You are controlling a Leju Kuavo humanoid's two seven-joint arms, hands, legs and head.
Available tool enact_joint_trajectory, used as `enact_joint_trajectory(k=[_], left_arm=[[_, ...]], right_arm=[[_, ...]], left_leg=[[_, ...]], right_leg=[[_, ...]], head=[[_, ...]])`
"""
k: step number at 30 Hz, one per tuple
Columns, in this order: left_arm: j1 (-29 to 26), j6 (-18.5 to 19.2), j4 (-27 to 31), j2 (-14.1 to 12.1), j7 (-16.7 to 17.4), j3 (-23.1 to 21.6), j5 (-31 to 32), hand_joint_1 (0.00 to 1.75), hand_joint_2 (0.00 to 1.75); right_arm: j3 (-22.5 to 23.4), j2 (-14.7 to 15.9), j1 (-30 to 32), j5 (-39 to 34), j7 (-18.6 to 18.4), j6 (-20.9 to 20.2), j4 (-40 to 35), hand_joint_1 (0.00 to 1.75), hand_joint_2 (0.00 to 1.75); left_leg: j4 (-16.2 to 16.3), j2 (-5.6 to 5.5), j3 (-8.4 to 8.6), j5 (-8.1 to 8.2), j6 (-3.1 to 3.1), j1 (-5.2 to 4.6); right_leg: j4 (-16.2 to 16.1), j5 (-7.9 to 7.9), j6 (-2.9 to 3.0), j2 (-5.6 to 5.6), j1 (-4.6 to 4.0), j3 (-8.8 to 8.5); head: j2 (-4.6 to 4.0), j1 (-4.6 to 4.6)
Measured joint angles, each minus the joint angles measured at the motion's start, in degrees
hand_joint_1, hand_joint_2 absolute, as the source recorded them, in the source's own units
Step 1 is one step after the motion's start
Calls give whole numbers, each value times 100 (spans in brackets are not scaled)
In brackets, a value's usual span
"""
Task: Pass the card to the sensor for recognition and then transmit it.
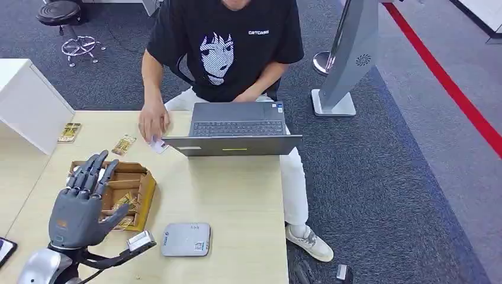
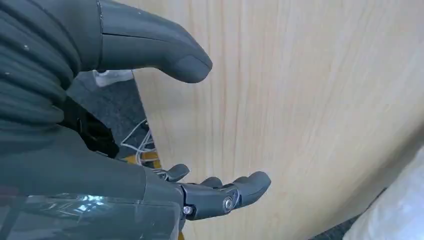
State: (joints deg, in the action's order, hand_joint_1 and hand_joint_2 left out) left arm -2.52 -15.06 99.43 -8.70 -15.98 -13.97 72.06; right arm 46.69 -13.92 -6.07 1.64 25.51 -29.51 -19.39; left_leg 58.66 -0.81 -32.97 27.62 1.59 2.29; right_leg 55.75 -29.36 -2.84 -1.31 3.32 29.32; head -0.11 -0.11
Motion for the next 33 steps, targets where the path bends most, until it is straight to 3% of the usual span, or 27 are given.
enact_joint_trajectory(k=[3, 6, 11, 15, 18, 23, 28, 33], left_arm=[[-122, -15, 92, -48, 7, -74, 148, 0, 175], [-338, -88, 113, -263, 18, -267, 424, 0, 175], [-964, -630, 129, -895, 613, -652, 636, 0, 175], [-1302, -802, 129, -1350, 1014, -782, 501, 0, 175], [-1531, -885, 129, -1551, 1213, -780, 339, 0, 175], [-1765, -959, 118, -1659, 1301, -678, 278, 0, 175], [-1888, -973, -4, -1593, 1025, -175, 260, 0, 175], [-1915, -966, -55, -1515, 929, 46, 273, 0, 175]], right_arm=[[2, 2, 12, -44, 0, -4, -7, 0, 175], [7, 4, 16, -68, 15, -17, -9, 0, 175], [94, 22, 57, -170, 37, -87, -48, 0, 175], [166, 31, 81, -209, 46, -138, -87, 0, 175], [238, 31, 119, -264, 88, -175, -107, 0, 175], [308, 28, 150, -234, 120, -199, -144, 0, 175], [356, 28, 167, -125, 140, -197, -173, 0, 175], [374, 28, 171, -120, 142, -194, -179, 0, 175]], left_leg=[[0, 0, 0, 0, 0, 0], [-1, 2, 1, 0, 0, 0], [-2, 4, 1, 1, 1, 1], [-3, 3, 1, 6, 5, 1], [-3, 3, 1, 5, 5, 1], [-3, 2, 1, 6, 5, 1], [-3, -1, 1, 5, 6, 1], [-3, 0, 1, 5, 5, 1]], right_leg=[[0, 0, 0, 0, 0, 0], [0, 0, 1, -2, 0, 0], [0, -6, 0, -1, -1, 3], [0, -9, 3, -1, -1, 3], [0, -9, 3, 0, -1, 2], [0, -8, 3, 0, 0, 0], [0, -9, 4, 3, -1, 0], [0, -9, 3, 3, -1, -1]], head=[[0, 0], [0, -2], [0, -2], [0, -2], [0, -2], [0, -4], [0, -4], [0, 0]])
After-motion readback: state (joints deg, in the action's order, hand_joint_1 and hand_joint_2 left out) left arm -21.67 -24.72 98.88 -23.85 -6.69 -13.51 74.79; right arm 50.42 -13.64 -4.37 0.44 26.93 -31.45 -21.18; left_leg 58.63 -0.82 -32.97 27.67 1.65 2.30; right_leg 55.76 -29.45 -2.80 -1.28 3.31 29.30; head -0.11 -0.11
